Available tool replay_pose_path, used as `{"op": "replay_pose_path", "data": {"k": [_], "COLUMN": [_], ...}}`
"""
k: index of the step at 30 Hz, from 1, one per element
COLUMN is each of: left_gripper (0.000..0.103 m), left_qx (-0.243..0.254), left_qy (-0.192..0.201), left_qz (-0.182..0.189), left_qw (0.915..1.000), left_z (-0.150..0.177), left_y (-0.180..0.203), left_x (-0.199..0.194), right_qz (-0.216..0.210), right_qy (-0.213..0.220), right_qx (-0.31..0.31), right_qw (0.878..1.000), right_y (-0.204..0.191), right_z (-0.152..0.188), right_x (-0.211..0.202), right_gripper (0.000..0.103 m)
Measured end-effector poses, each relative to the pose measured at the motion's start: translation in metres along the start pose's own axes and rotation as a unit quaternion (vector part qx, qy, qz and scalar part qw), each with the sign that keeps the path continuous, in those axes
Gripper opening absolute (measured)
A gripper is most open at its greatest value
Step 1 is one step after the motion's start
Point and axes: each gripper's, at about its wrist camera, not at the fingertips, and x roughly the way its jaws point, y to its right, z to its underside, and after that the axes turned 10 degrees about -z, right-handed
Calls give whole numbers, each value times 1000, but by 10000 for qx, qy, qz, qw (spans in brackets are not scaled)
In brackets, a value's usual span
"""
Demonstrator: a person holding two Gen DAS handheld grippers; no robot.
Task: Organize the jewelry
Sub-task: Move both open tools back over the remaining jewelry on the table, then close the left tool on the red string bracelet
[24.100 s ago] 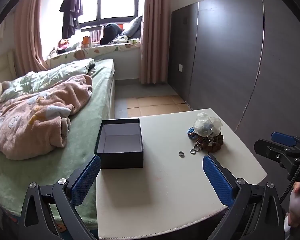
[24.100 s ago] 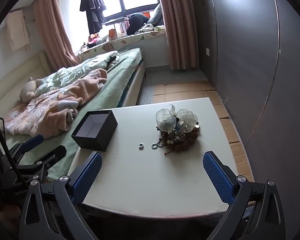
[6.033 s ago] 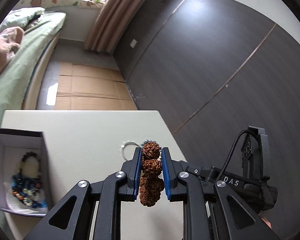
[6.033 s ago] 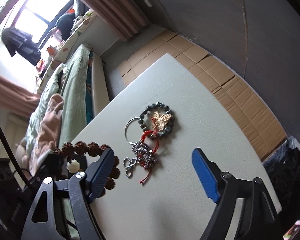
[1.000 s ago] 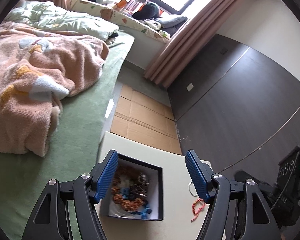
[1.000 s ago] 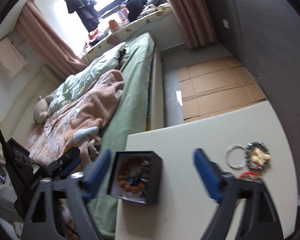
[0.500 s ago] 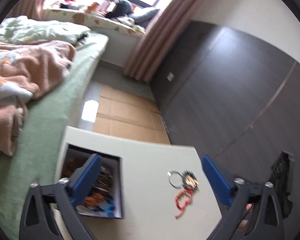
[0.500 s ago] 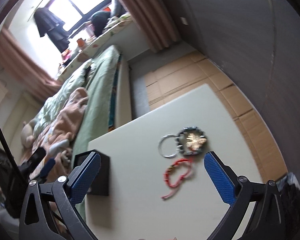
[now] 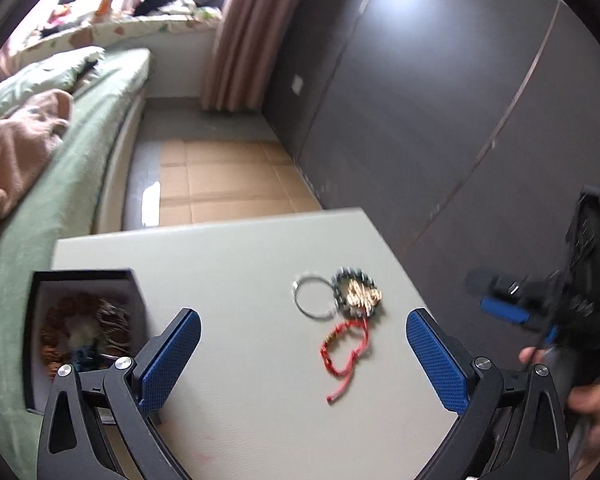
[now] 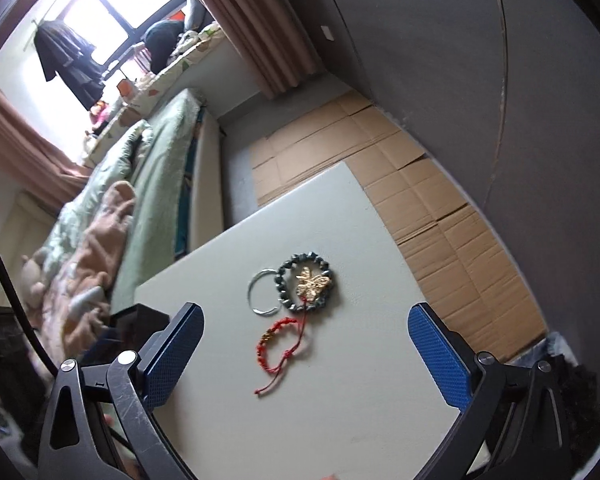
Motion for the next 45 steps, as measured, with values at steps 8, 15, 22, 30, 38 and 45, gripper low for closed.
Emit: {"op": "replay_pose_path", "data": {"k": [8,15,22,30,38,45], "left_gripper": [82,52,38,37,6,6], "left_qx": [473,893,1153,1413,1363,1055], "left_qy": [-817,-1286,-1393,-1385,-1258,-733], "left_qz": [-214,-527,-812,-1091,-950,-742], "left_qw": [9953,9862,9802,9741,9780,9889], "left_z": [1,6,13,24,25,16], "left_y": [30,53,64,72,66,50], "left_x": [43,77,96,108,98,57], "right_qz": [-287,-404,-257,-341,-308,-273], "right_qy": [44,193,195,62,-8,-91], "right_qx": [280,533,534,471,434,289], "right_qw": [9992,9976,9981,9983,9986,9992], "right_y": [28,45,56,51,44,36], "right_z": [-7,-13,-16,-16,-17,-16], "right_x": [-7,-19,-29,-22,-15,-7], "right_gripper": [103,103,103,103,103,103]}}
